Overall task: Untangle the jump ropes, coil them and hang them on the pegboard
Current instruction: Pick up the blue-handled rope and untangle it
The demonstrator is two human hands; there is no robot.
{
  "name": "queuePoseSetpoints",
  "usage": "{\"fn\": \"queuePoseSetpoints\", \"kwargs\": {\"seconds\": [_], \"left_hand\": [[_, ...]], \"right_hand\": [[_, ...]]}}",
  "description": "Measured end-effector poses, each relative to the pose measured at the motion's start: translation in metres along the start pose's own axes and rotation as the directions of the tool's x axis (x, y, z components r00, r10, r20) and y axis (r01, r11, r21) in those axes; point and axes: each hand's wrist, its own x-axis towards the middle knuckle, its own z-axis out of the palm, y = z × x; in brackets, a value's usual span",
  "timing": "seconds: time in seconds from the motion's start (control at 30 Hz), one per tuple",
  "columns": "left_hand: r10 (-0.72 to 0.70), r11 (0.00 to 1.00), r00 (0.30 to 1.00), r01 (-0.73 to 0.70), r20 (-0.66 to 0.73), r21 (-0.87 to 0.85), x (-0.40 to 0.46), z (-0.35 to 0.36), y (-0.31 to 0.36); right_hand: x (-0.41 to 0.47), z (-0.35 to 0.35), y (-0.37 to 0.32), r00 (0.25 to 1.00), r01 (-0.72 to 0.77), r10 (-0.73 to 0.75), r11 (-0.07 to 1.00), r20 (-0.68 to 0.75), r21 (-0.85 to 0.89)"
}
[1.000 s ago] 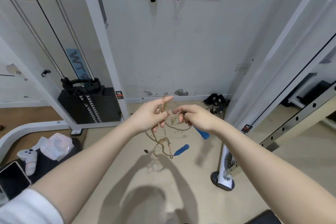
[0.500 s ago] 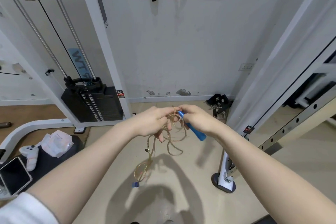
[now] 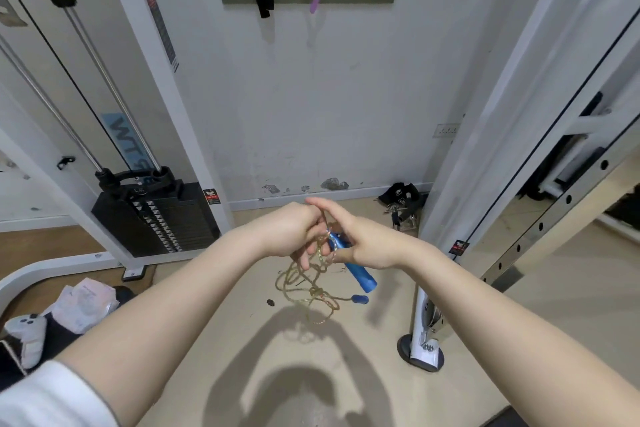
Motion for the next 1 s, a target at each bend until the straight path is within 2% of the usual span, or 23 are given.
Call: {"fn": "queuePoseSetpoints", "kwargs": {"seconds": [0.07, 0.13, 0.2, 0.33, 0.4, 0.43, 0.47, 0.5, 0.53, 0.57, 0.6, 0.67, 0.73, 0.77, 0.83, 0.9, 0.93, 1.0], "left_hand": [[-0.002, 1.000, 1.000, 0.003, 0.005, -0.031, 0.001, -0.001, 0.000], [-0.004, 0.998, 0.996, -0.002, -0.084, -0.065, 0.002, -0.004, -0.002], [0.002, 0.996, 0.984, -0.018, -0.176, -0.091, 0.003, -0.008, -0.003], [-0.021, 0.999, 0.955, 0.008, -0.297, -0.047, 0.001, -0.017, -0.011], [-0.105, 0.992, 0.887, 0.063, -0.449, -0.109, 0.001, -0.022, -0.018], [-0.193, 0.975, 0.824, 0.097, -0.532, -0.202, 0.002, -0.026, -0.023], [-0.316, 0.921, 0.753, 0.096, -0.577, -0.378, 0.002, -0.030, -0.029], [-0.445, 0.803, 0.701, 0.036, -0.558, -0.595, 0.002, -0.036, -0.034], [-0.540, 0.632, 0.682, -0.058, -0.493, -0.772, 0.001, -0.042, -0.038], [-0.581, 0.484, 0.686, -0.141, -0.437, -0.864, -0.003, -0.048, -0.043], [-0.585, 0.413, 0.699, -0.181, -0.412, -0.893, -0.006, -0.051, -0.047], [-0.536, 0.426, 0.740, -0.178, -0.406, -0.887, -0.014, -0.055, -0.051], [-0.458, 0.456, 0.799, -0.165, -0.390, -0.875, -0.020, -0.055, -0.045], [-0.415, 0.462, 0.826, -0.171, -0.382, -0.870, -0.022, -0.054, -0.041], [-0.326, 0.495, 0.861, -0.195, -0.390, -0.847, -0.026, -0.054, -0.033], [-0.226, 0.537, 0.887, -0.232, -0.403, -0.811, -0.028, -0.055, -0.026], [-0.180, 0.546, 0.896, -0.252, -0.406, -0.799, -0.031, -0.056, -0.022], [-0.106, 0.480, 0.899, -0.328, -0.425, -0.814, -0.036, -0.059, -0.018]], "right_hand": [[0.001, -0.001, 0.005, 0.995, -0.010, 0.018, 0.996, -0.102, 0.086], [0.000, -0.007, 0.008, 0.983, -0.021, 0.059, 0.978, -0.177, 0.208], [-0.002, -0.013, 0.012, 0.978, -0.035, 0.091, 0.960, -0.190, 0.277], [-0.005, -0.015, 0.028, 0.940, -0.031, 0.095, 0.980, -0.326, 0.195], [-0.006, -0.014, 0.038, 0.902, -0.060, 0.110, 0.990, -0.418, 0.131], [-0.006, -0.014, 0.042, 0.879, -0.119, 0.147, 0.989, -0.454, 0.090], [-0.006, -0.015, 0.050, 0.854, -0.215, 0.216, 0.975, -0.472, 0.056], [-0.008, -0.016, 0.056, 0.816, -0.351, 0.329, 0.935, -0.475, 0.046], [-0.009, -0.016, 0.064, 0.754, -0.499, 0.470, 0.864, -0.459, 0.065], [-0.010, -0.014, 0.072, 0.684, -0.615, 0.598, 0.781, -0.418, 0.111], [-0.009, -0.010, 0.078, 0.624, -0.675, 0.686, 0.714, -0.373, 0.185], [-0.004, -0.002, 0.072, 0.562, -0.693, 0.764, 0.644, -0.315, 0.325], [0.009, 0.004, 0.058, 0.591, -0.678, 0.719, 0.688, -0.366, 0.257], [0.014, 0.006, 0.046, 0.634, -0.635, 0.656, 0.744, -0.410, 0.208], [0.025, 0.014, 0.010, 0.769, -0.396, 0.503, 0.859, -0.395, 0.324], [0.035, 0.023, -0.024, 0.899, -0.143, 0.333, 0.837, -0.284, 0.528], [0.039, 0.027, -0.037, 0.943, -0.078, 0.243, 0.824, -0.225, 0.562], [0.050, 0.037, -0.056, 0.985, 0.036, 0.070, 0.808, -0.157, 0.588]]}}
